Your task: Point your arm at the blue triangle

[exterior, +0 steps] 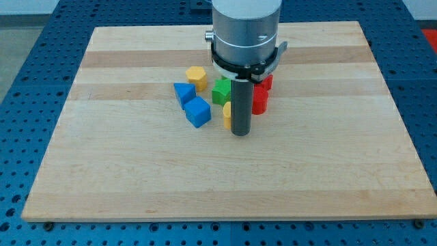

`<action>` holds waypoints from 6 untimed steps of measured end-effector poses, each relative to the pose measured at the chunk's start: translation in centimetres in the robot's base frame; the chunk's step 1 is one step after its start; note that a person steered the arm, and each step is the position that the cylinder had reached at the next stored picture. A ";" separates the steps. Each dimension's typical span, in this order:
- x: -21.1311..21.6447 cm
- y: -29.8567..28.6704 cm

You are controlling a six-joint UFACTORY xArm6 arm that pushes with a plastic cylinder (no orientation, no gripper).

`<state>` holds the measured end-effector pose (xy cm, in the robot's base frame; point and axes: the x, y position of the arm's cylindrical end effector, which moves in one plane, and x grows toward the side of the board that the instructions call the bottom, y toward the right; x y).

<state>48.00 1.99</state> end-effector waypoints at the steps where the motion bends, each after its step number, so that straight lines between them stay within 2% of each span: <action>1: 0.0 0.0; 2: -0.2 0.1; 4: -0.7 4.0; 6: -2.9 1.9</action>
